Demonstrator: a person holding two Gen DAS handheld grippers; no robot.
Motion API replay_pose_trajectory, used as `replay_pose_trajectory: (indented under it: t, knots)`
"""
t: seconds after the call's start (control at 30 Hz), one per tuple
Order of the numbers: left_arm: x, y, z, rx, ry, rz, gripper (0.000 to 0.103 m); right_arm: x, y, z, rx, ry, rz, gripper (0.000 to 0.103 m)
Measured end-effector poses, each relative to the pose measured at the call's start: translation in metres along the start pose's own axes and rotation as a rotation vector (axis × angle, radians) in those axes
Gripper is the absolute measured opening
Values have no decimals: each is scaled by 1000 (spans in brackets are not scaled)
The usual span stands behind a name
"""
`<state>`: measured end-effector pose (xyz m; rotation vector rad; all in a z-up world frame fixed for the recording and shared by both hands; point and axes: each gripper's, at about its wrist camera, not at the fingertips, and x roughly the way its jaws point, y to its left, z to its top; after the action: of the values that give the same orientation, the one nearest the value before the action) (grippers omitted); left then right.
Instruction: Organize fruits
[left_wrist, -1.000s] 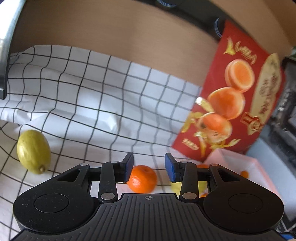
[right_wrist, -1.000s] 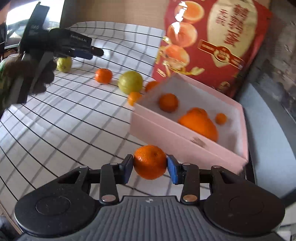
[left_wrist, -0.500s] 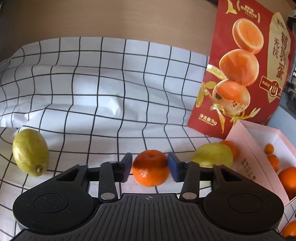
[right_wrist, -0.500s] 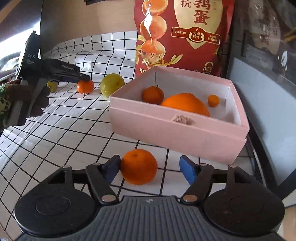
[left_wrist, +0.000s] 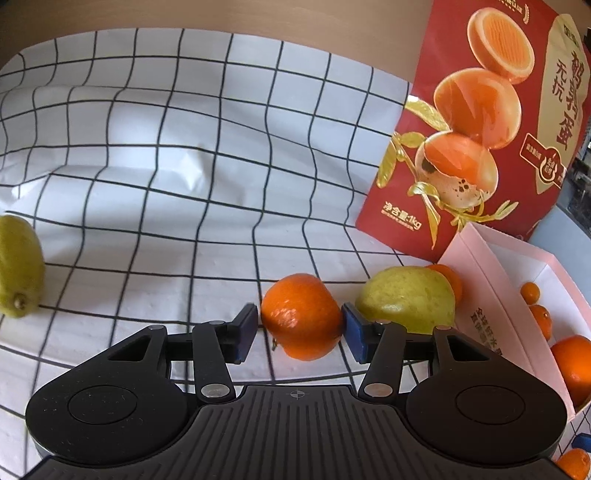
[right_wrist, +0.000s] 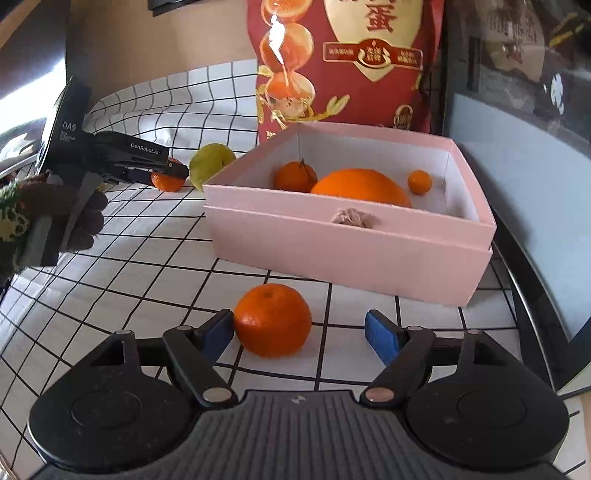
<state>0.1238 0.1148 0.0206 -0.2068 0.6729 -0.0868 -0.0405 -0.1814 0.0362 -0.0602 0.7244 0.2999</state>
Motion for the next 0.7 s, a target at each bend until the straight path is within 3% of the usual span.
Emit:
replay_pose_trajectory:
  t: [0.17, 0.3, 0.47, 0.7]
  knots:
    - [-2, -6, -6, 52, -14, -9, 50, 0, -4, -1, 32, -4, 9, 81]
    - [-8, -1, -9, 28, -11, -27, 50, 1, -5, -1, 38, 0, 17, 82]
    - [-34, -1, -27, 53, -46, -25, 50, 0, -7, 0, 49, -7, 23, 83]
    - [-102, -10, -66, 62, -98, -157, 50, 1, -7, 0, 56, -4, 30, 84]
